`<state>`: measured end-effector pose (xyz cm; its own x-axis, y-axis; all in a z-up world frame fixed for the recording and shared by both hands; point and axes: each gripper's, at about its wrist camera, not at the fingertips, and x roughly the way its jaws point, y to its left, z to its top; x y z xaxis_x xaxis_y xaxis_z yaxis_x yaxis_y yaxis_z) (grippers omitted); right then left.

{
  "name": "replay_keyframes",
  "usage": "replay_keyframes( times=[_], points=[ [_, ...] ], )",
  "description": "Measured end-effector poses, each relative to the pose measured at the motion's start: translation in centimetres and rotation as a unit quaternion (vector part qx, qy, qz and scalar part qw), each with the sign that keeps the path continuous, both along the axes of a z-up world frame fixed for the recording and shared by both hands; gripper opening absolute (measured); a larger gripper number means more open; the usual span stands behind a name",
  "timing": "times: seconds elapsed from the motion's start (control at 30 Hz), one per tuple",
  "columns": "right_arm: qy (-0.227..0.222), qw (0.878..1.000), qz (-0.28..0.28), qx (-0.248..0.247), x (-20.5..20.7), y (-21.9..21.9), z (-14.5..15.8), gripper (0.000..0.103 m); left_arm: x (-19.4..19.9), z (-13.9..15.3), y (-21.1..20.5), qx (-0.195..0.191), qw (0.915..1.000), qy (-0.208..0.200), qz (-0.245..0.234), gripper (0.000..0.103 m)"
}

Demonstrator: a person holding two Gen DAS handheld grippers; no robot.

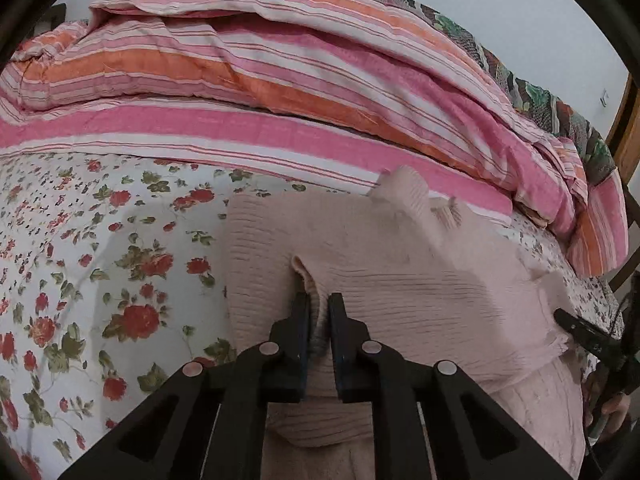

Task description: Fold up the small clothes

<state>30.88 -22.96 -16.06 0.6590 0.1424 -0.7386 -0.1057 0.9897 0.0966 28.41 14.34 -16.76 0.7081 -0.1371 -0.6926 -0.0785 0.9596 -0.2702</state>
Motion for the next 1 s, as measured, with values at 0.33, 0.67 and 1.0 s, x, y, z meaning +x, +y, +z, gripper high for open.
replay_keyframes(
  times=[0.33, 0.67, 1.0],
  points=[
    [0.01, 1.0, -0.006, -0.002, 0.6, -0.1, -0.8, 0.073, -0.2, -0.2, -1.6, 0.056, 0.9984, -0.003, 0.003, 0.02],
    [0.003, 1.0, 0.002, -0.009, 0.2, 0.2, -0.6, 0.073, -0.2, -0.2, -2.3, 0.071, 0.9974, 0.003, -0.015, 0.034],
    [0.001, 1.0, 0.005, -0.012, 0.0, 0.5, -0.6, 0.072, -0.5, 0.1, -3.2, 0.092, 0.9953, 0.002, -0.03, 0.048]
  ],
)
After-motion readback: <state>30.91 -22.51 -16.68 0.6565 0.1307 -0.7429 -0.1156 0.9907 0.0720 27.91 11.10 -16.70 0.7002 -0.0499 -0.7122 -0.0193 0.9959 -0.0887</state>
